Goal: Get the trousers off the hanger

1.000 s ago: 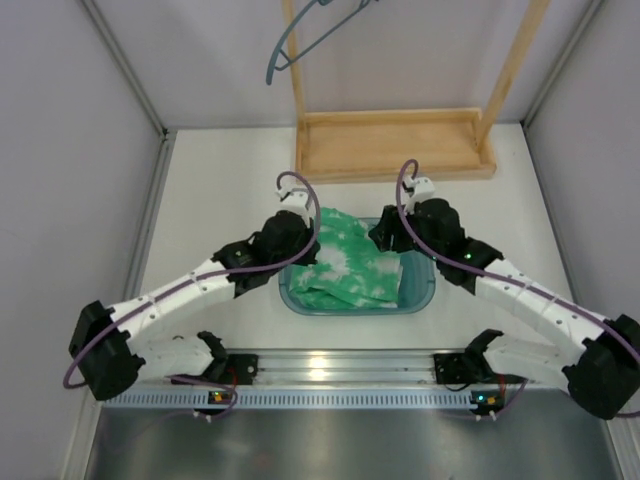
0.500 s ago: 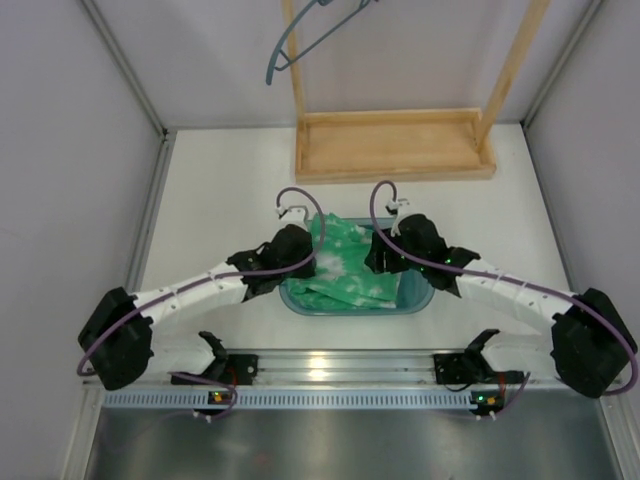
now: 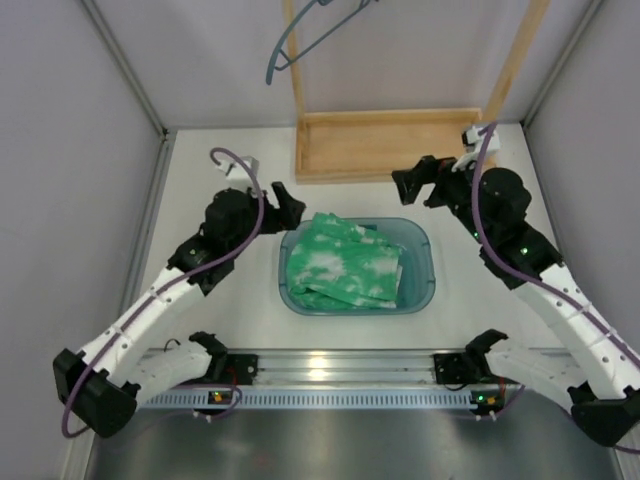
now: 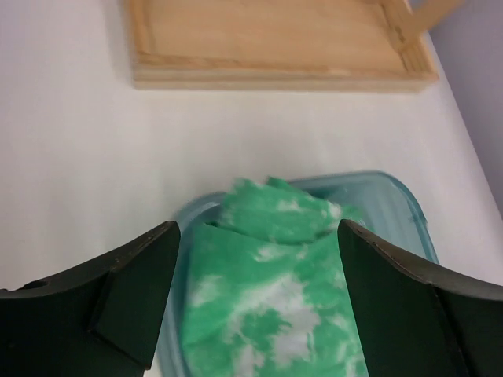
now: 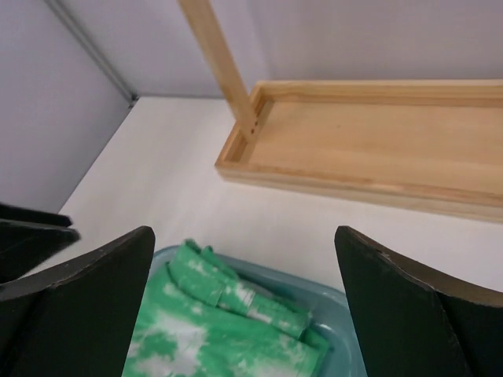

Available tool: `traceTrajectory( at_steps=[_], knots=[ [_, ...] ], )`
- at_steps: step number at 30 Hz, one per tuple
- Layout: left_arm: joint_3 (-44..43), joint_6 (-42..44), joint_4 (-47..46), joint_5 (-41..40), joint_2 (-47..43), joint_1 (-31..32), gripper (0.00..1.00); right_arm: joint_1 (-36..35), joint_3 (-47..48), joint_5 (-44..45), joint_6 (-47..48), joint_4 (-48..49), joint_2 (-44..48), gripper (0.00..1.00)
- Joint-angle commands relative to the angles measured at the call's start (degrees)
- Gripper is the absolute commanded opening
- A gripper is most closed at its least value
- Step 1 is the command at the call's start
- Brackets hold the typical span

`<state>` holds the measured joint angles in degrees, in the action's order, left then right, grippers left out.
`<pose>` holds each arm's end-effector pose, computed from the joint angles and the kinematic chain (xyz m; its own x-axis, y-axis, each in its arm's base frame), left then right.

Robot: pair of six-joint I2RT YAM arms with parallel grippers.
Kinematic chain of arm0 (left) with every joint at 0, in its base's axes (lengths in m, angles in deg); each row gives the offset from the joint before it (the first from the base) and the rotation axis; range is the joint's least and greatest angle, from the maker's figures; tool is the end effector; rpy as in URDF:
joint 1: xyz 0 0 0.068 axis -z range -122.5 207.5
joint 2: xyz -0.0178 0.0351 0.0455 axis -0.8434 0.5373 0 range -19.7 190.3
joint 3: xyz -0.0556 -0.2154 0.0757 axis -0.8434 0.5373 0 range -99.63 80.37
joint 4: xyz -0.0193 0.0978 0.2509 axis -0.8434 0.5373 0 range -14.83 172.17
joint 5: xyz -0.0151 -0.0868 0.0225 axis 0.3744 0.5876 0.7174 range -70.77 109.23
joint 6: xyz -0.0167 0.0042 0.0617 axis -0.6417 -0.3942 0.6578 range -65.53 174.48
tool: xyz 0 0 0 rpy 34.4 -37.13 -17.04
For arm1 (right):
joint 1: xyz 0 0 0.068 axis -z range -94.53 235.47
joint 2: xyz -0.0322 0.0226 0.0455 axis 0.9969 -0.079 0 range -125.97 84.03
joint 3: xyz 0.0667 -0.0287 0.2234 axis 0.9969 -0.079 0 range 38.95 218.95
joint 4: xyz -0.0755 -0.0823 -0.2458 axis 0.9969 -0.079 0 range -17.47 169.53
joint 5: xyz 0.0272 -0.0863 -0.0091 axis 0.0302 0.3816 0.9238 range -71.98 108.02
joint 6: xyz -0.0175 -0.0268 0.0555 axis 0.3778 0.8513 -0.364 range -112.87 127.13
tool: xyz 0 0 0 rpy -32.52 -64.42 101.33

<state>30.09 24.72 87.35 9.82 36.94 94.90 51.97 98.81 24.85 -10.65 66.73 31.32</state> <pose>0.2212 -0.1589 0.2936 -0.4556 -0.2680 -0.8489 0.2879 0.8580 -0.4253 0.2128 0.1337 0.3712 -0.2154 0.2210 -0.9512 -0.4027 0.8673 0.2927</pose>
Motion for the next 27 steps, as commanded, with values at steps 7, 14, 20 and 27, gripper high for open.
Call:
traceTrajectory(
  at_steps=[7, 14, 20, 27],
  knots=[
    [-0.7, 0.3, 7.0, 5.3, -16.3, -17.2, 0.98, 14.3, -5.1, -6.1, -3.9, 3.7, 7.1, 0.99],
    [2.7, 2.1, 14.8, 3.0, -25.3, -17.2, 0.98, 14.4, -15.2, -5.5, -5.5, 1.3, 15.0, 0.99],
    [4.1, 2.2, 14.7, 2.6, -26.8, -17.2, 0.98, 14.3, -19.3, -3.5, -6.1, 0.1, 19.1, 0.99],
    [4.1, 2.2, 14.7, 2.6, -26.9, -17.2, 0.98, 14.3, -18.5, -3.6, -6.2, -0.4, 19.6, 0.99]
  ],
)
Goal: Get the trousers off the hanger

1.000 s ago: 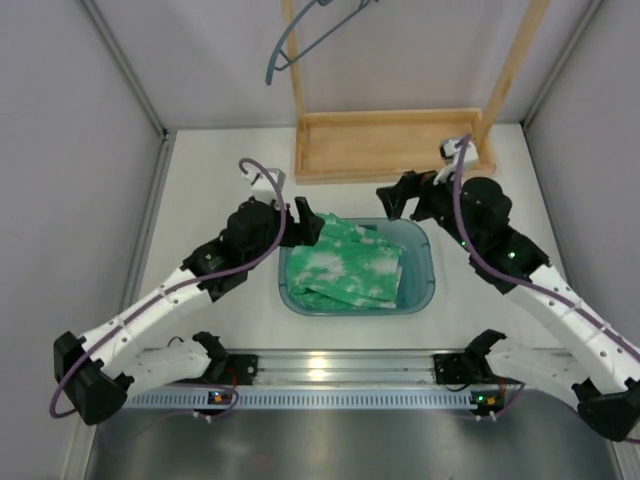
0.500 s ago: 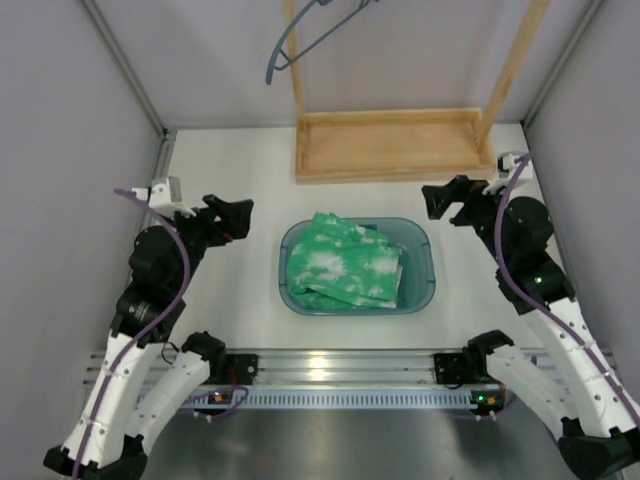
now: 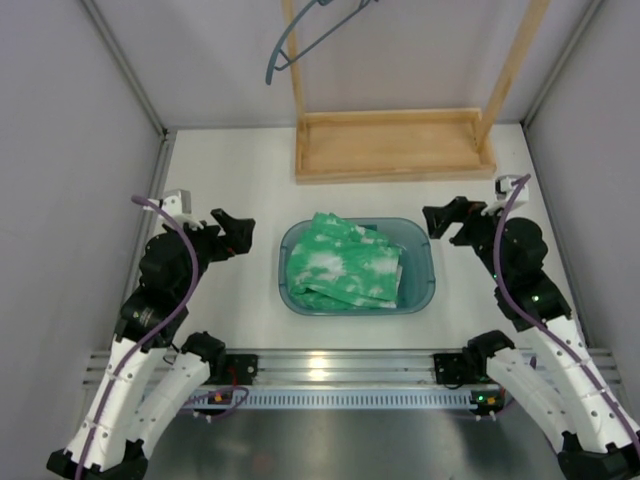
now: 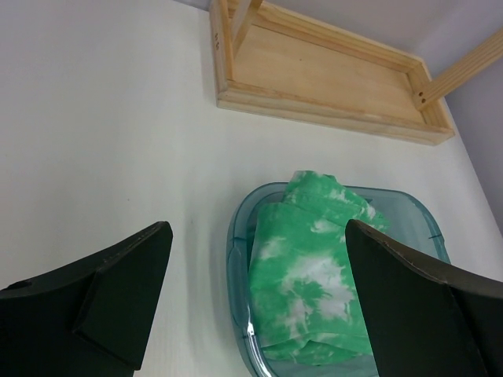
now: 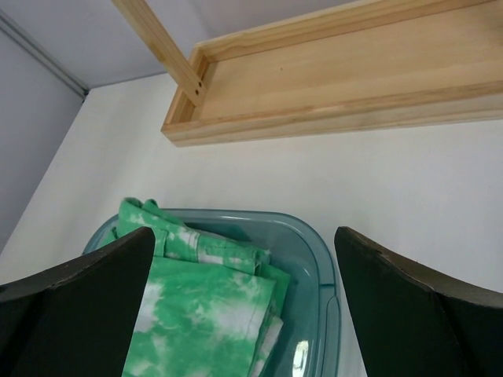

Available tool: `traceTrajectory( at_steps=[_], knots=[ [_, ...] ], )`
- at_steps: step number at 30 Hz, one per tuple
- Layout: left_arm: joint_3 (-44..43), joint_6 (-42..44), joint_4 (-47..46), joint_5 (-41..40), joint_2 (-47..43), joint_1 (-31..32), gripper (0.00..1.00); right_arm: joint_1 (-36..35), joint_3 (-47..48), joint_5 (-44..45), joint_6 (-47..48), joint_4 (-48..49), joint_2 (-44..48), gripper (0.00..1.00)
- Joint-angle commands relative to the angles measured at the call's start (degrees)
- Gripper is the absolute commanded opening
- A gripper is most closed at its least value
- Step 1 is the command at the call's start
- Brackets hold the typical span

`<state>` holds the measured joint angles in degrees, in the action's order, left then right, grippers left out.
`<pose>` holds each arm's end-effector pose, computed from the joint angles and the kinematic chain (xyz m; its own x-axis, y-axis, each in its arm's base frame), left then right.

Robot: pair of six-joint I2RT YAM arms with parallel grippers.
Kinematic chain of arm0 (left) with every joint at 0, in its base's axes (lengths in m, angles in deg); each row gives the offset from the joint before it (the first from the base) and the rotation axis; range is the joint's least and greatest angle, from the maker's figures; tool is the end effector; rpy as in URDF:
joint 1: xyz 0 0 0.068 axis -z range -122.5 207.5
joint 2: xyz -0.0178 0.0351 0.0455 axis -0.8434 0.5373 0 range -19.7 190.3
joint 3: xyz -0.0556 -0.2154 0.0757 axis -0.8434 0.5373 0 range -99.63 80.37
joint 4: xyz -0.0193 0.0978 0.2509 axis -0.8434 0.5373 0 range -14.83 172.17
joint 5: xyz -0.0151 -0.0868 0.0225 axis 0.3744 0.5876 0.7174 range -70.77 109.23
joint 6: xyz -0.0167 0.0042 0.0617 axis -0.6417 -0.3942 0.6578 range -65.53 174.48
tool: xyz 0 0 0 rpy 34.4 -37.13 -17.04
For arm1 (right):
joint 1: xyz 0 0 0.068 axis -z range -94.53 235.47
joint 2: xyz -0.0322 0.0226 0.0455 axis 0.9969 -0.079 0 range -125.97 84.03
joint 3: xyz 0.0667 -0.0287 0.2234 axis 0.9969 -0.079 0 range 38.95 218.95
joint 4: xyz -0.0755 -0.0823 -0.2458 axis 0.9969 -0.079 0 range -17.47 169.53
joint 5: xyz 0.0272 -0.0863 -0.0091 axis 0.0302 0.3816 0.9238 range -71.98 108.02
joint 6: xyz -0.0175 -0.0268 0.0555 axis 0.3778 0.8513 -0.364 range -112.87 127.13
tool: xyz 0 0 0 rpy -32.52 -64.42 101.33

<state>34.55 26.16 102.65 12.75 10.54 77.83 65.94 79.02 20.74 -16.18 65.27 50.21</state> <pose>0.1662 -0.0557 0.3273 -0.2849 -0.3970 -0.8725 0.1209 0.8880 -0.4436 0.1910 0.0652 0.3086 -0.2352 0.3359 -0.9120 -0.2139 0.8975 0.3857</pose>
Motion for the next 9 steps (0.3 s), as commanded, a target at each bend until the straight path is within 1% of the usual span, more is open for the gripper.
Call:
traceTrajectory(
  at_steps=[1, 9],
  knots=[
    [-0.1, 0.7, -0.6, -0.3, -0.6, -0.1, 0.98, 0.4, 1.1, 0.6, -0.6, 1.1, 0.5, 0.99],
    [-0.1, 0.5, -0.6, -1.2, -1.4, -0.1, 0.98, 0.4, 0.6, -0.7, -0.4, 1.2, 0.2, 0.99]
  ],
)
